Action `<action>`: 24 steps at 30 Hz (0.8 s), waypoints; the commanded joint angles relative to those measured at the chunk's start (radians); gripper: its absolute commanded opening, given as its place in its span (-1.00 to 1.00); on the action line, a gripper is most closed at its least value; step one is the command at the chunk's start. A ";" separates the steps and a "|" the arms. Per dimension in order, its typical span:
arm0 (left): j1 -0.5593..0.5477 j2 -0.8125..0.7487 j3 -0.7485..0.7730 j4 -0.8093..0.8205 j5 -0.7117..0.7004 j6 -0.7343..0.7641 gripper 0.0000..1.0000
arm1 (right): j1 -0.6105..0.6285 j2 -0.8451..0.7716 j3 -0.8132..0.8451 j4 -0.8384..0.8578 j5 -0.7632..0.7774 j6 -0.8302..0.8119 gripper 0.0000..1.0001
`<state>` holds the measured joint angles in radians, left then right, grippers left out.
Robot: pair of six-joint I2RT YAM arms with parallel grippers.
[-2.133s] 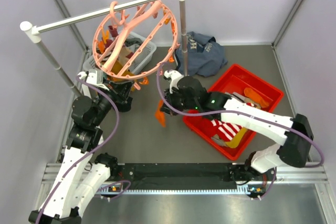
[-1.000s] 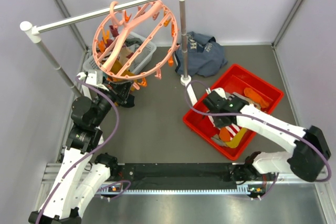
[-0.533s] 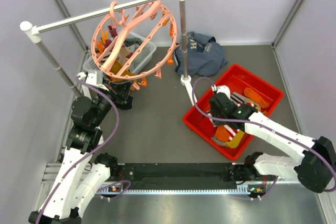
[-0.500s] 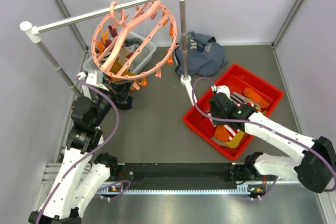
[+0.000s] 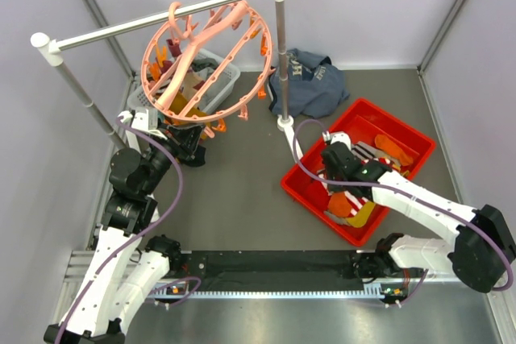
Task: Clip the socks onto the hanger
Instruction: Adjust the sock at the center of the board.
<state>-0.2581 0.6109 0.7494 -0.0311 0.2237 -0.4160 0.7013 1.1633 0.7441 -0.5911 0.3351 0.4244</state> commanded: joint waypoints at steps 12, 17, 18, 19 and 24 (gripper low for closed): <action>-0.004 -0.003 -0.010 -0.015 0.016 0.008 -0.89 | -0.011 -0.292 0.003 0.166 -0.289 -0.131 -1.00; -0.003 -0.002 -0.007 -0.004 0.025 -0.004 -0.89 | 0.041 -0.309 0.031 0.266 -0.358 -0.118 -1.00; -0.003 0.000 -0.005 0.005 0.026 -0.009 -0.89 | 0.053 -0.301 0.046 0.287 -0.357 -0.108 -1.00; -0.004 0.001 -0.007 0.011 0.034 -0.018 -0.89 | 0.082 -0.283 0.052 0.327 -0.354 -0.101 -1.00; -0.004 0.012 -0.015 0.023 0.058 -0.043 -0.89 | 0.154 -0.212 0.054 0.549 -0.357 -0.007 -1.00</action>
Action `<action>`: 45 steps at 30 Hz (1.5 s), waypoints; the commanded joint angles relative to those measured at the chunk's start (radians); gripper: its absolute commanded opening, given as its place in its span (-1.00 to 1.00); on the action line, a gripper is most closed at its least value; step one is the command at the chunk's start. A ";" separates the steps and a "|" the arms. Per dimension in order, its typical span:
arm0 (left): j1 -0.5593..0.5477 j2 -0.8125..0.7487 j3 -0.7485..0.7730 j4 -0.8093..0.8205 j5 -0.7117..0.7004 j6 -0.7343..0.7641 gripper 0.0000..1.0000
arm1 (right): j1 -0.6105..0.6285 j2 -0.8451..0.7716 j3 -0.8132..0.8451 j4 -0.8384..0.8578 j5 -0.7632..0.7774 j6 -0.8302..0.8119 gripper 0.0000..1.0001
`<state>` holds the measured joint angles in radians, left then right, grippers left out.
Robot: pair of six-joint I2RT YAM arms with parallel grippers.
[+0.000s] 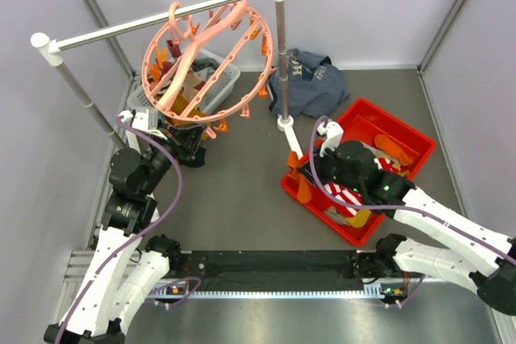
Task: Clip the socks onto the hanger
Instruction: Adjust the sock at the center of the board, then clamp the sock onto the hanger.
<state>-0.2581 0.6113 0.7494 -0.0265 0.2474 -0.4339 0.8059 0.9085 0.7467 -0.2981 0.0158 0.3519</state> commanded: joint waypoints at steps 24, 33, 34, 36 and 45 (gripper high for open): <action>-0.007 0.024 -0.031 0.085 0.062 -0.052 -0.89 | 0.159 0.533 0.186 0.915 -0.020 0.473 -1.00; -0.012 0.025 -0.038 0.097 0.075 -0.063 -0.89 | 0.168 0.589 0.246 0.939 -0.019 0.527 -1.00; -0.012 0.025 -0.039 0.097 0.078 -0.062 -0.89 | 0.168 0.592 0.253 0.942 -0.019 0.532 -1.00; -0.012 0.028 -0.041 0.102 0.078 -0.065 -0.89 | 0.170 0.602 0.260 0.948 -0.019 0.539 -1.00; -0.010 0.028 -0.044 0.102 0.087 -0.052 -0.88 | 0.173 0.612 0.286 0.965 -0.030 0.552 -1.00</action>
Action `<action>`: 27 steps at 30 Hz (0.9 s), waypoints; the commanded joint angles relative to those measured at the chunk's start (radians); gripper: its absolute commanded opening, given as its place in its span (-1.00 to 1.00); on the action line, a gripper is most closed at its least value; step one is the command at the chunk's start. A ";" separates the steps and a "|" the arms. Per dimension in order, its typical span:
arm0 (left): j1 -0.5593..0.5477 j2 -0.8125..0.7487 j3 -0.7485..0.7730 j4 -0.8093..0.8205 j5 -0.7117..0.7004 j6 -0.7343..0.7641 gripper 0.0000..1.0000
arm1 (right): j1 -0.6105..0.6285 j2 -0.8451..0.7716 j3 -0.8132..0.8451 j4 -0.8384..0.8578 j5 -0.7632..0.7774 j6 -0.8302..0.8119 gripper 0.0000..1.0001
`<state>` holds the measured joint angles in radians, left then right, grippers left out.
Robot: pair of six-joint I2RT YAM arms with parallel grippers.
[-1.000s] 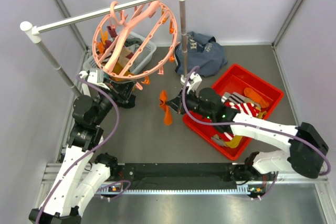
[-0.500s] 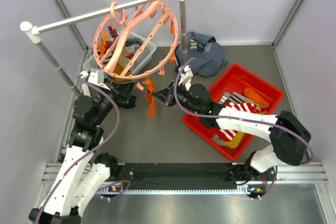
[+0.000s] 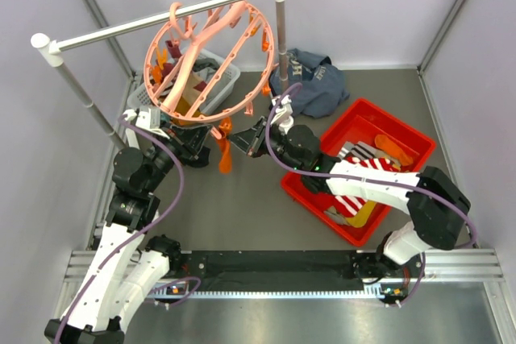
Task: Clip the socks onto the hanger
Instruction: Clamp the sock onto the hanger.
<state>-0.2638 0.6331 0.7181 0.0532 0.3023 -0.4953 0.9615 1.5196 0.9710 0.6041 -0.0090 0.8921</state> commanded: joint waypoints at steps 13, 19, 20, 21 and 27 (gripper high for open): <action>-0.006 0.007 -0.016 0.034 0.069 0.026 -0.88 | 0.029 -0.006 0.075 0.077 -0.022 0.027 -1.00; -0.006 0.007 -0.019 0.039 0.081 0.032 -0.88 | 0.029 -0.006 0.078 0.083 -0.029 0.034 -1.00; -0.006 0.007 -0.019 0.039 0.081 0.035 -0.87 | 0.029 -0.006 0.077 0.085 -0.034 0.036 -1.00; -0.006 0.005 -0.019 0.037 0.083 0.038 -0.86 | 0.029 -0.007 0.078 0.089 -0.034 0.037 -1.00; -0.006 0.005 -0.016 0.017 0.078 0.072 -0.80 | 0.029 -0.015 0.077 0.097 -0.042 0.041 -1.00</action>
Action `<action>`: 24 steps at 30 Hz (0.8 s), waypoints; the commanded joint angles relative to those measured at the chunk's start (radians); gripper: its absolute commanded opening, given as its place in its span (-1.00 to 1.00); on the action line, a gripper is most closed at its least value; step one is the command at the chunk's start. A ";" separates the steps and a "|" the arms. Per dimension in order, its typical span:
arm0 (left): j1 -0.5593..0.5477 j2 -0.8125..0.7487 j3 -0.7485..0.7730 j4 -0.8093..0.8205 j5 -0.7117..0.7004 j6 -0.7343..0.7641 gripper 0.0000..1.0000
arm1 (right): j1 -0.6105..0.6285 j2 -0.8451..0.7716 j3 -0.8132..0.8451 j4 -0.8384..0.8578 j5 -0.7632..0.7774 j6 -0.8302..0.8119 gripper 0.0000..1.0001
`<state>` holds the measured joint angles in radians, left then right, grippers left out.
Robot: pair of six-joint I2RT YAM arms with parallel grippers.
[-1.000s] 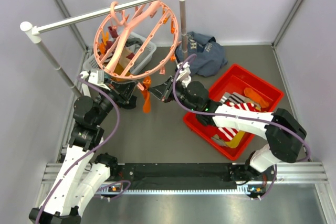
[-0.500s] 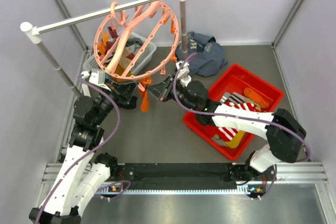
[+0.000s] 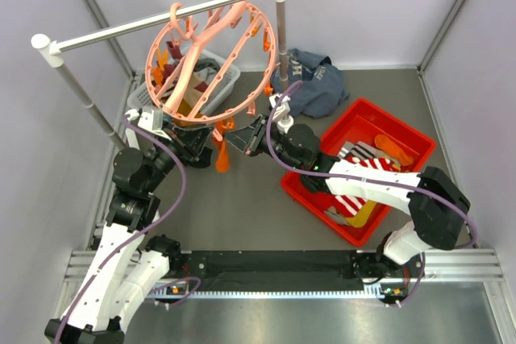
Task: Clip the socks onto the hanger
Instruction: Clamp the sock onto the hanger.
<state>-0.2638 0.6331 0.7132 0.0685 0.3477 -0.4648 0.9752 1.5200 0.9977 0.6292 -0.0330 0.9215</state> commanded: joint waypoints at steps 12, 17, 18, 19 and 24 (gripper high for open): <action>-0.006 0.000 -0.009 -0.006 0.051 0.064 -0.38 | 0.017 -0.020 0.061 0.081 -0.030 0.010 -1.00; -0.006 -0.004 -0.011 -0.007 0.051 0.061 -0.04 | 0.017 -0.014 0.067 0.086 -0.039 0.007 -1.00; -0.005 -0.003 -0.009 -0.006 0.054 0.061 0.03 | 0.017 -0.014 0.070 0.089 -0.041 0.005 -1.00; -0.006 -0.004 -0.008 -0.007 0.053 0.061 0.07 | 0.017 -0.012 0.070 0.090 -0.042 0.007 -1.00; -0.006 -0.009 -0.006 -0.012 0.048 0.057 0.25 | 0.017 -0.009 0.071 0.095 -0.047 -0.006 -1.00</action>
<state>-0.2649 0.6327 0.7090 0.0372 0.3820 -0.4152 0.9752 1.5200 1.0195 0.6651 -0.0635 0.9276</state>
